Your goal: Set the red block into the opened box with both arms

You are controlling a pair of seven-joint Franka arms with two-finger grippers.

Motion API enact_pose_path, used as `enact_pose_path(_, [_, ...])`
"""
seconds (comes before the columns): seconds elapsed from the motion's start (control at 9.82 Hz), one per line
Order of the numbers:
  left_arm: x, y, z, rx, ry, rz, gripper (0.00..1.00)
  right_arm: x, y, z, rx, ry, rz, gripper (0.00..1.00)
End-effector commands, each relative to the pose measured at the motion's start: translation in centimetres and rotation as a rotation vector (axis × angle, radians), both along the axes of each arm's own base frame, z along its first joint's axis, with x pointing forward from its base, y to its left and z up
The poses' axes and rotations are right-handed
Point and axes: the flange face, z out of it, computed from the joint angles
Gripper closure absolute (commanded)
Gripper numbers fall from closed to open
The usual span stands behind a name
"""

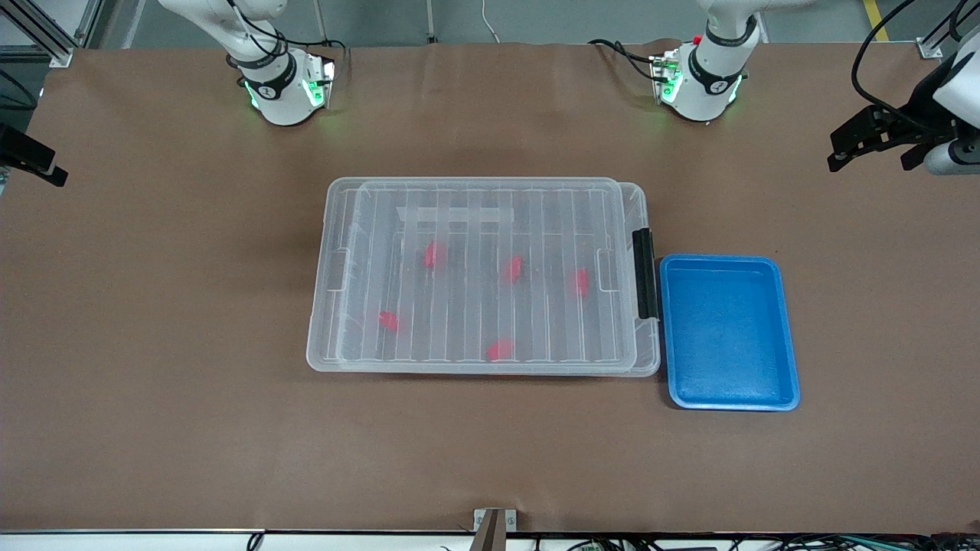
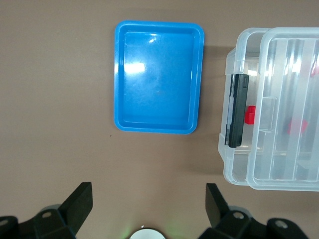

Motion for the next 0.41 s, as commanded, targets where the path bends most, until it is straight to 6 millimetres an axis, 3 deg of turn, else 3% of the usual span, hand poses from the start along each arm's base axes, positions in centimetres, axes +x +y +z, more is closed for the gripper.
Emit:
enact_pose_path(0.0, [0.6, 0.09, -1.55, 0.023, 0.025, -0.001, 0.0, -0.19, -0.36, 0.21, -0.011, 0.006, 0.016, 0.0])
enact_pose_path(0.31, [0.61, 0.2, -1.2, 0.031, 0.016, -0.015, 0.0, -0.32, -0.59, 0.14, -0.01, 0.016, 0.011, 0.0])
